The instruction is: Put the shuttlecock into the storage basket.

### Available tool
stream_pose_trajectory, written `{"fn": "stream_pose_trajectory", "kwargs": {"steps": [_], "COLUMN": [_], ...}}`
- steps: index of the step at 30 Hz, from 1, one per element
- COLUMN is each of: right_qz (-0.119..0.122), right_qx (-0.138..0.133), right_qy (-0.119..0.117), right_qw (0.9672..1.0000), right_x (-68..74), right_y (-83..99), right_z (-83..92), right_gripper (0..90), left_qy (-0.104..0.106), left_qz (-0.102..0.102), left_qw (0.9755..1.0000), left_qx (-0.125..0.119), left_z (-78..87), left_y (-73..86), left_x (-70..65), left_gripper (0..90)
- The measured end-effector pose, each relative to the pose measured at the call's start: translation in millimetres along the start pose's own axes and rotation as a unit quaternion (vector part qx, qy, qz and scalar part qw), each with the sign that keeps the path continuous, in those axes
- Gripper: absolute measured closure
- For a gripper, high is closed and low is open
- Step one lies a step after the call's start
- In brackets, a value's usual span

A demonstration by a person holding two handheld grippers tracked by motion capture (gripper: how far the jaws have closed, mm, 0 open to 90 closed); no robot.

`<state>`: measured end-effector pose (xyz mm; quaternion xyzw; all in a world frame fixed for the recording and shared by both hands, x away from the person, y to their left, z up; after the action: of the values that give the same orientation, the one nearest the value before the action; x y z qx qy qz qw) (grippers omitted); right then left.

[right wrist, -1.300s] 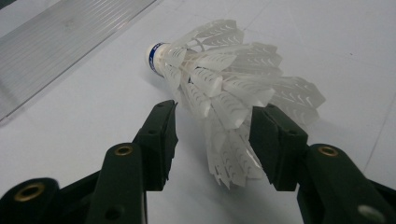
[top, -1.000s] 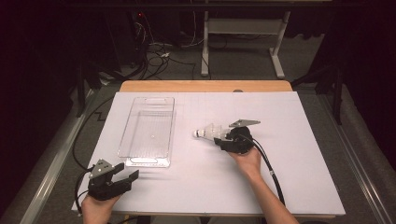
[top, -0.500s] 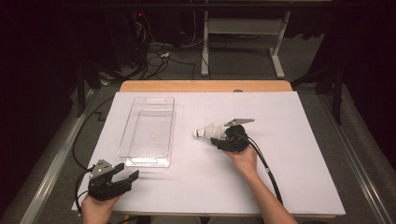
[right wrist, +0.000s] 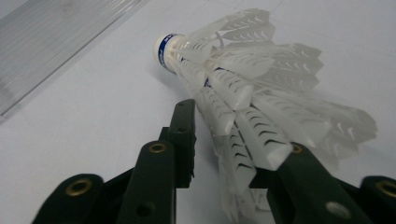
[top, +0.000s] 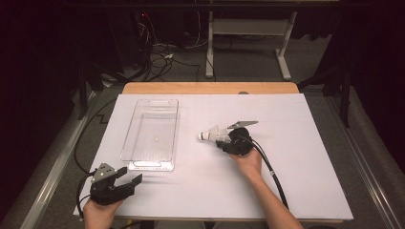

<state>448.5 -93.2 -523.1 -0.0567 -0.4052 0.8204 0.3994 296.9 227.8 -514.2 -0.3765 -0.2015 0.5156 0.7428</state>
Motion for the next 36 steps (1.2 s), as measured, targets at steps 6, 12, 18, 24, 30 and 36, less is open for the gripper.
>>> {"fn": "stream_pose_trajectory", "kwargs": {"steps": [6, 12, 18, 24, 30, 36], "right_qz": [0.02, 0.024, 0.034, 0.036, 0.041, 0.041], "right_qx": [0.012, 0.019, 0.022, 0.021, 0.014, 0.01], "right_qy": [0.003, -0.002, 0.002, 0.005, 0.003, -0.002], "right_qw": [0.9997, 0.9995, 0.9992, 0.9991, 0.9991, 0.9991], "right_x": [4.2, 3.6, 4.9, 5.6, 5.8, 8.6], "right_y": [-1.6, -0.2, 0.2, -0.6, -4.2, -8.6], "right_z": [0.2, 0.0, -0.1, 1.8, 8.4, 12.3], "right_gripper": [80.2, 86.2, 88.6, 89.3, 89.3, 89.3], "left_qy": [0.001, 0.002, 0.003, 0.002, 0.001, 0.0], "left_qz": [-0.002, -0.002, -0.003, -0.003, -0.005, -0.007], "left_qw": [1.0, 1.0, 1.0, 1.0, 1.0, 1.0], "left_qx": [0.002, 0.003, 0.003, 0.005, 0.005, 0.004], "left_z": [-0.1, -0.1, -0.3, -0.4, -0.4, -0.4], "left_y": [0.4, 0.5, 0.6, 0.7, 0.8, 1.0], "left_x": [-0.2, -0.4, -0.5, -0.4, -0.4, 0.0], "left_gripper": [34.4, 34.3, 34.3, 34.2, 34.3, 34.6]}}
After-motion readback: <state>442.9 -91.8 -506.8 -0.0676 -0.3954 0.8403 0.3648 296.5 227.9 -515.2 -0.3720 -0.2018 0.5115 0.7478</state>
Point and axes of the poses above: each handheld gripper's, and its own axes: z roughly backward along the jaws, y roughly out of its underside, x roughly to its left, the point moved 8 cm from there along -z, roughly forward along the jaws, and after that the axes turned 6 degrees about -y, right-handed, at the moved point
